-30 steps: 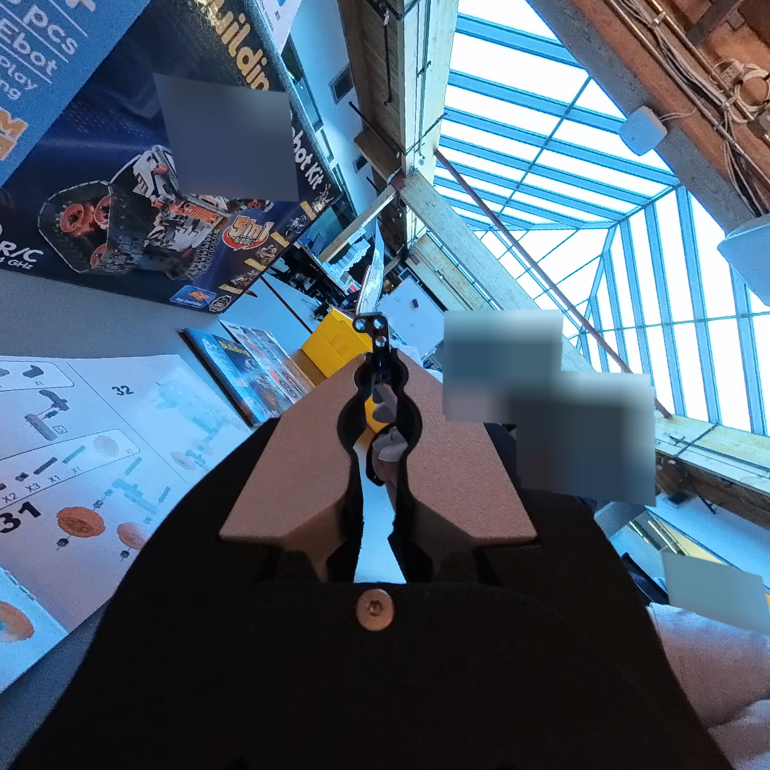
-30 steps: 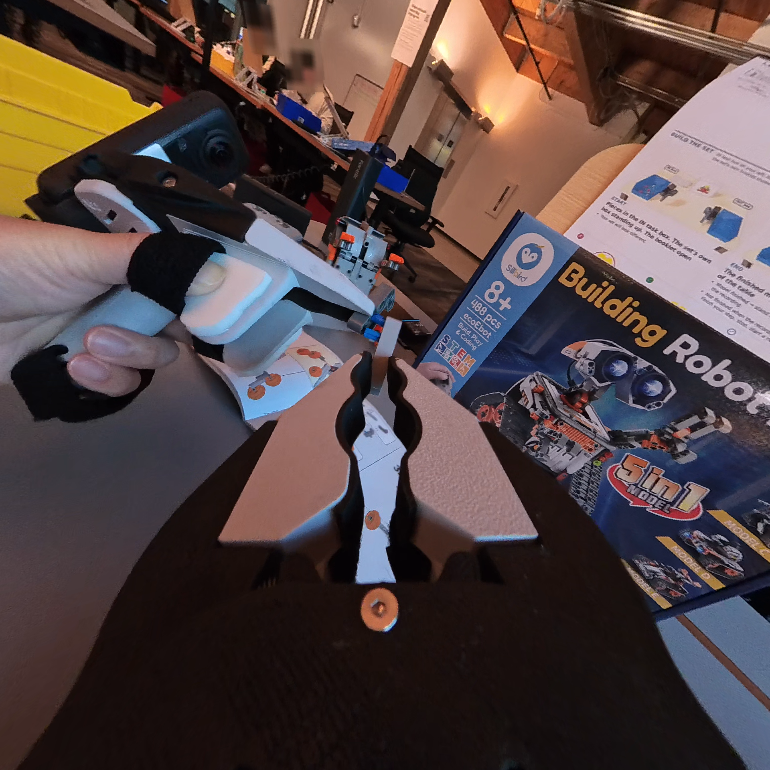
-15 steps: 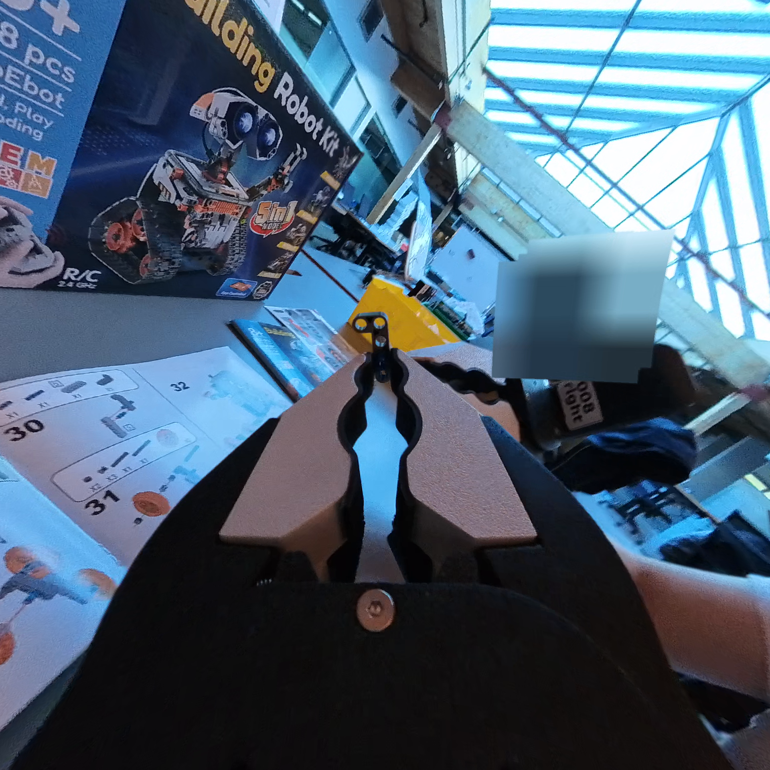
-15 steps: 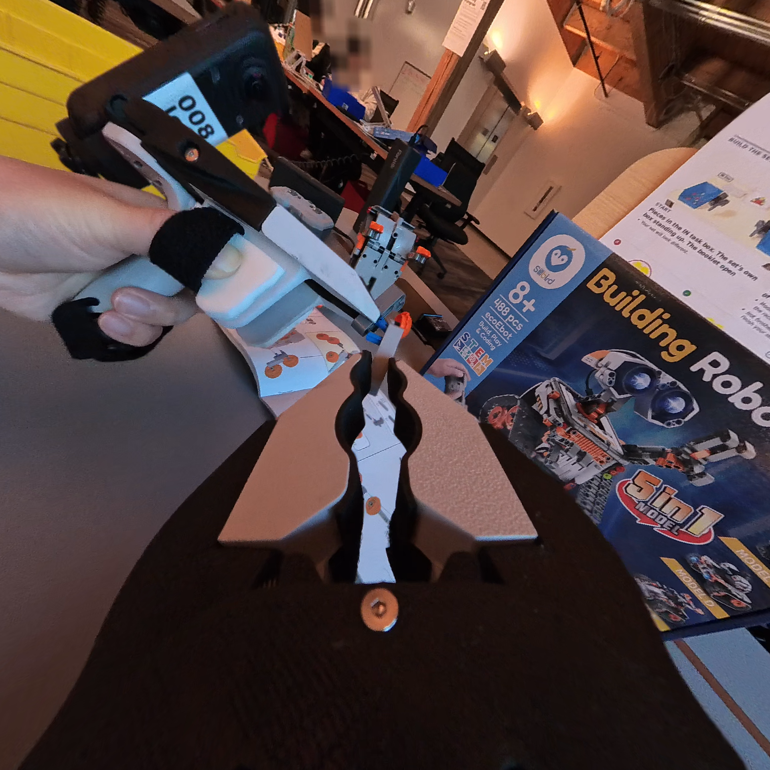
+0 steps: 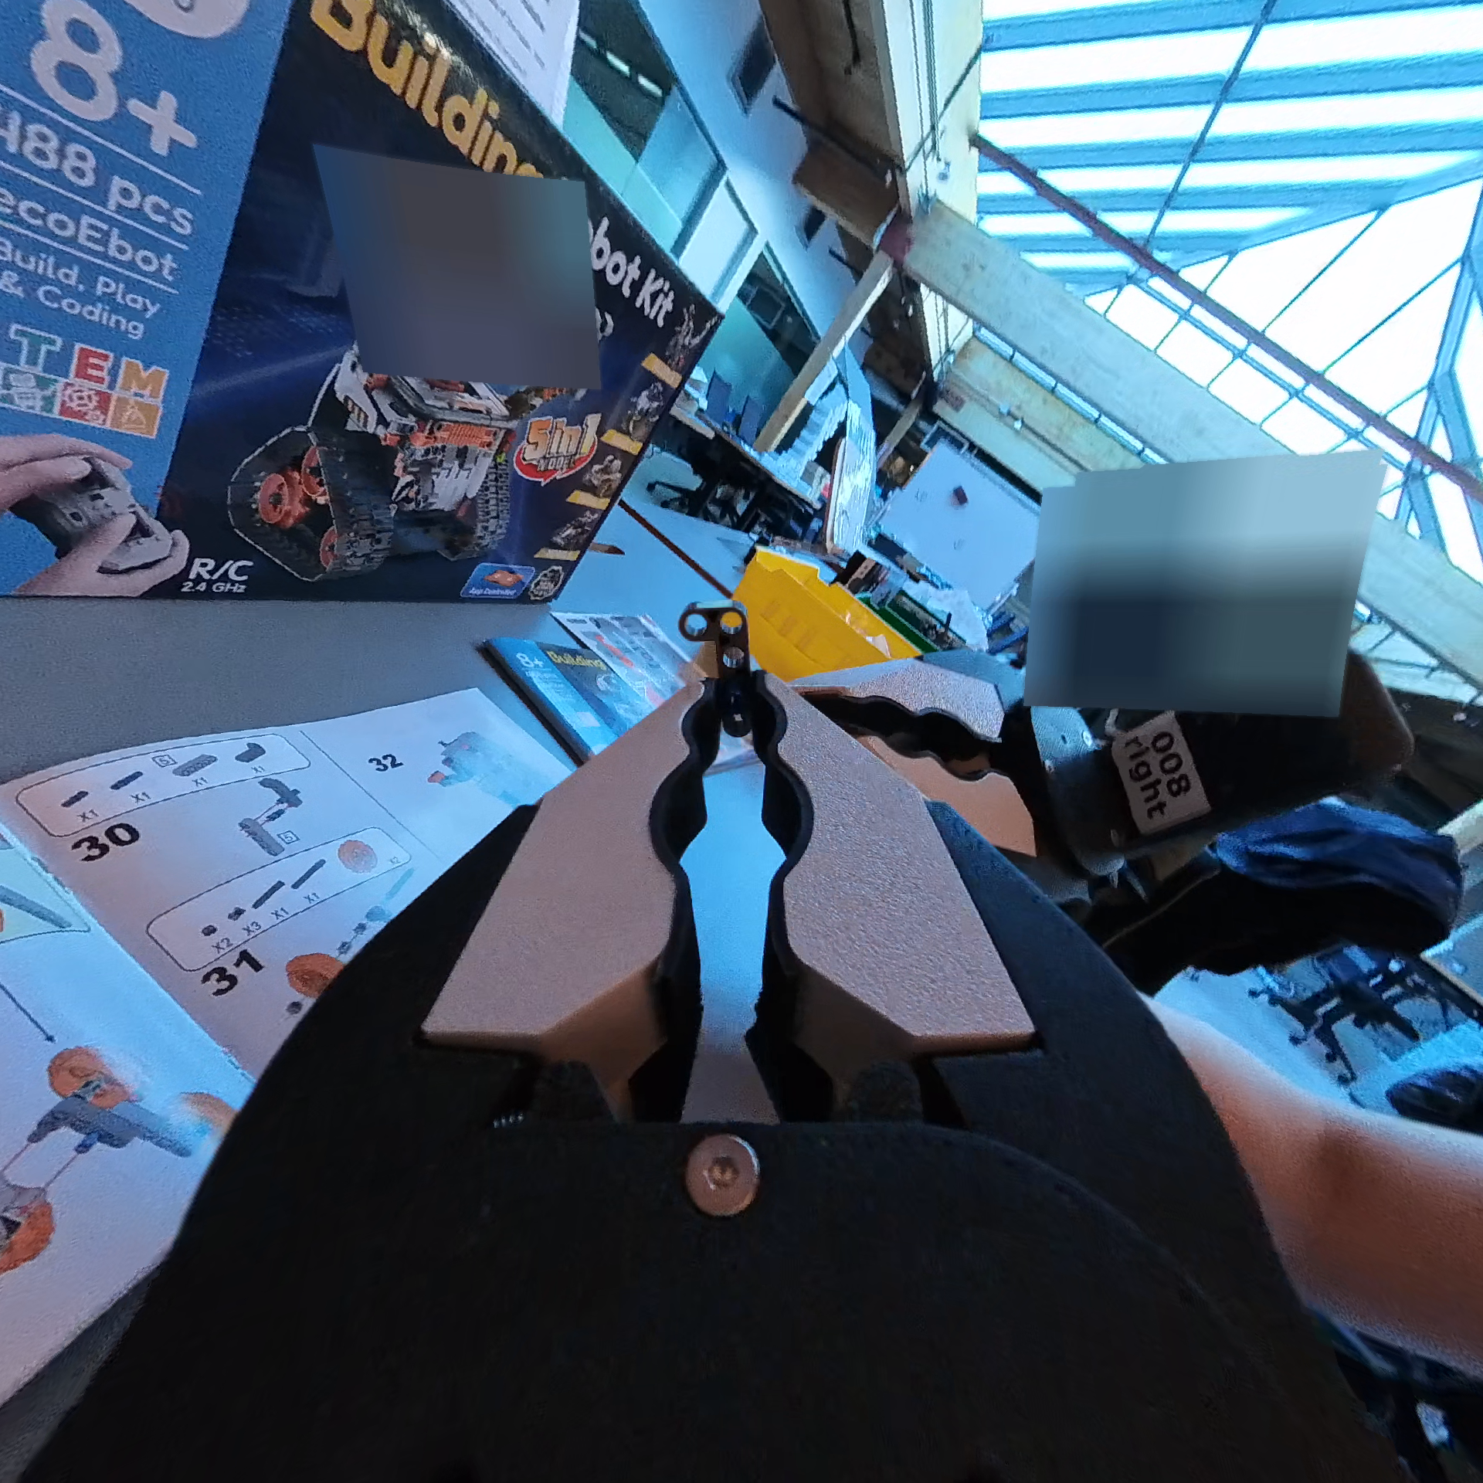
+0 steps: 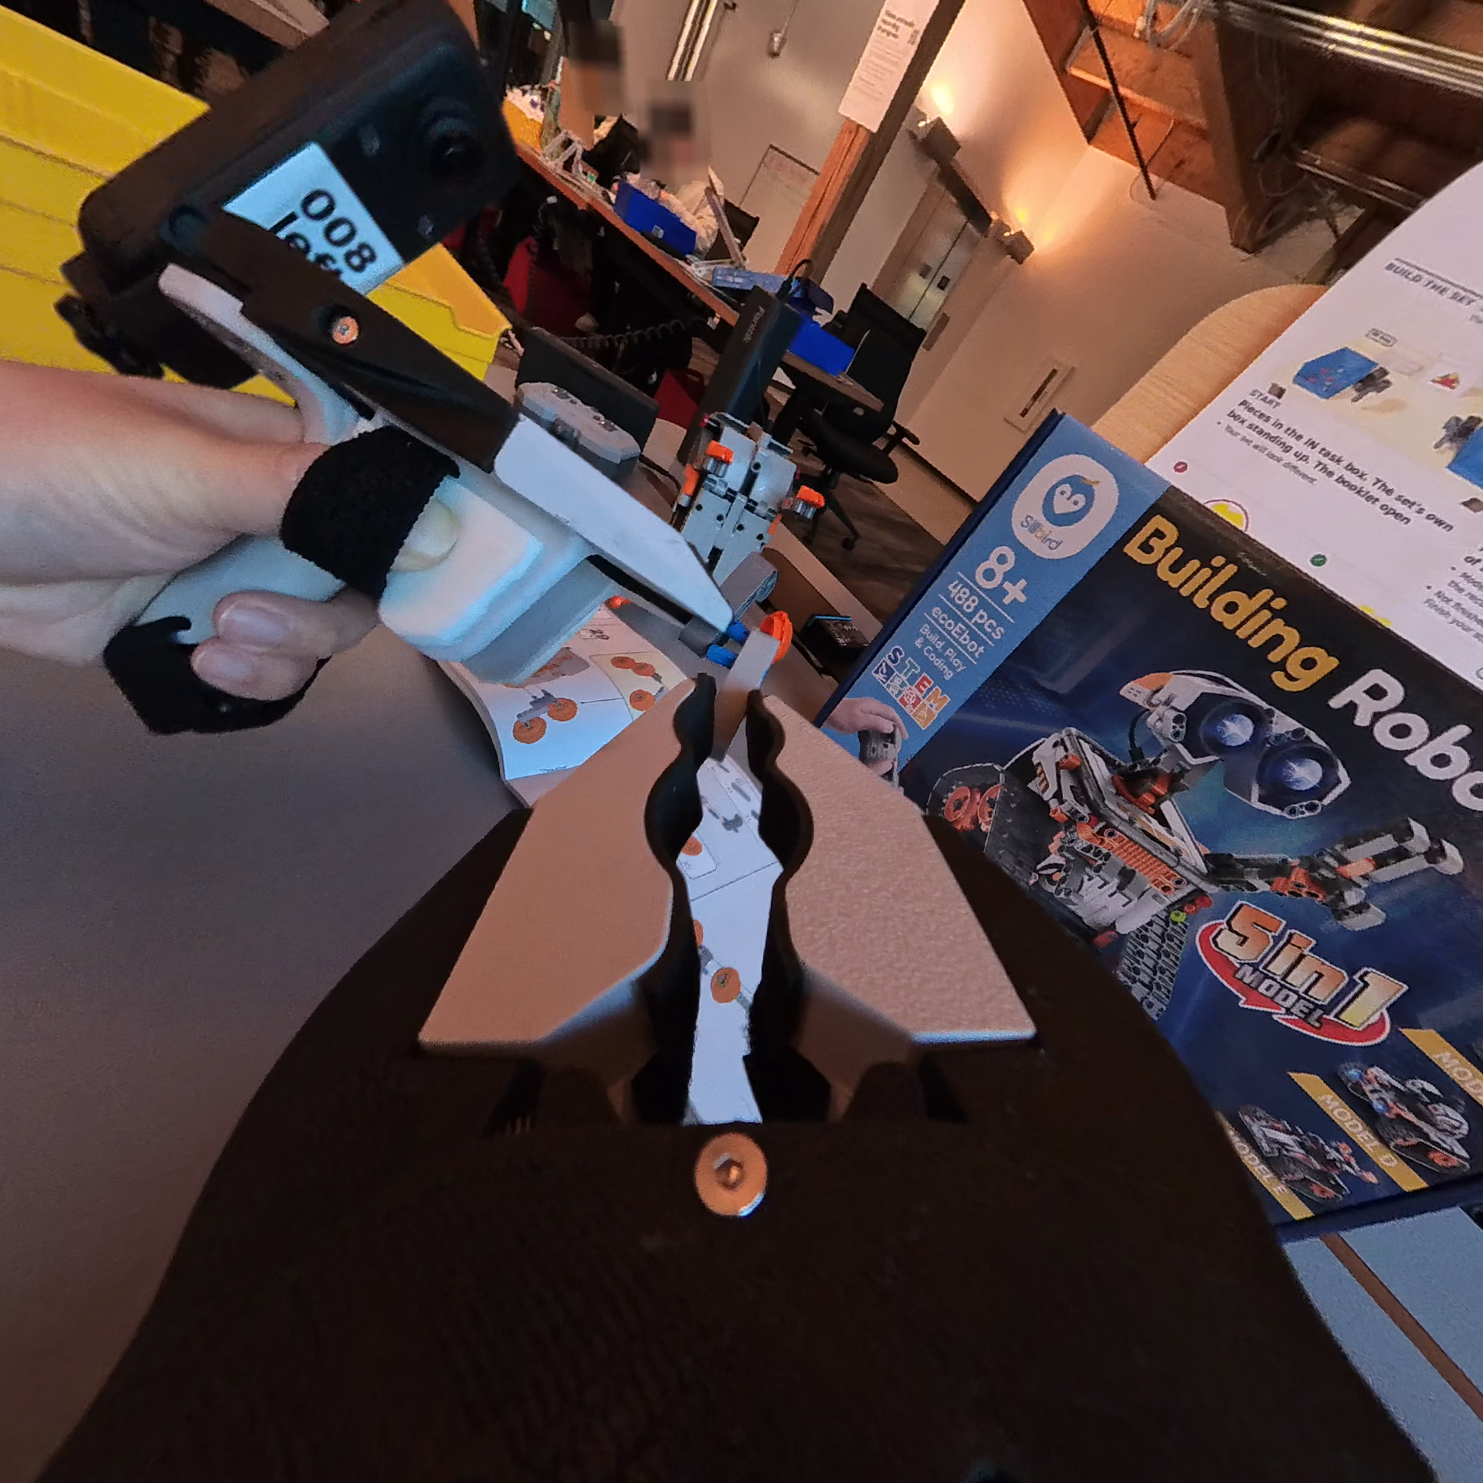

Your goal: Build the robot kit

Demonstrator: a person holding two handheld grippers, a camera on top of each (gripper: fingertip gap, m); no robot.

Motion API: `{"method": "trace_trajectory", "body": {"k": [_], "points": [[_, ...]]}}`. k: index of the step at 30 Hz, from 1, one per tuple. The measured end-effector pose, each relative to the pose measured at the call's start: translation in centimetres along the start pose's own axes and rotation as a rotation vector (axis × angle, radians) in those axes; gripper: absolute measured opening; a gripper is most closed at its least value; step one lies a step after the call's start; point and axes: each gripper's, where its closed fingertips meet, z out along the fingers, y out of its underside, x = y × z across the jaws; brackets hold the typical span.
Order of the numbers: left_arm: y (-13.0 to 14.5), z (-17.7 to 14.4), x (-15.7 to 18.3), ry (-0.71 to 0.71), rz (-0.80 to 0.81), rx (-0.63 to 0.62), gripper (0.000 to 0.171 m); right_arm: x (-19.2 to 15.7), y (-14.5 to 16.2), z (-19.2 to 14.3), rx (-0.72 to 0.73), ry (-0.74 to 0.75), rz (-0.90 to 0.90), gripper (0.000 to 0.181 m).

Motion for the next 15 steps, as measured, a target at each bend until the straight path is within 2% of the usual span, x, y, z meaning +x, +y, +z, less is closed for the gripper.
{"method": "trace_trajectory", "body": {"k": [6,15], "points": [[-0.33,-0.08,0.11,0.051,-0.084,0.04,0.005,0.1,-0.25,0.14,0.008,0.009,0.007,0.006],[-0.66,-0.12,0.09,0.052,-0.098,0.081,0.005,0.23,-0.46,0.36,0.018,0.04,0.004,0.005]]}}
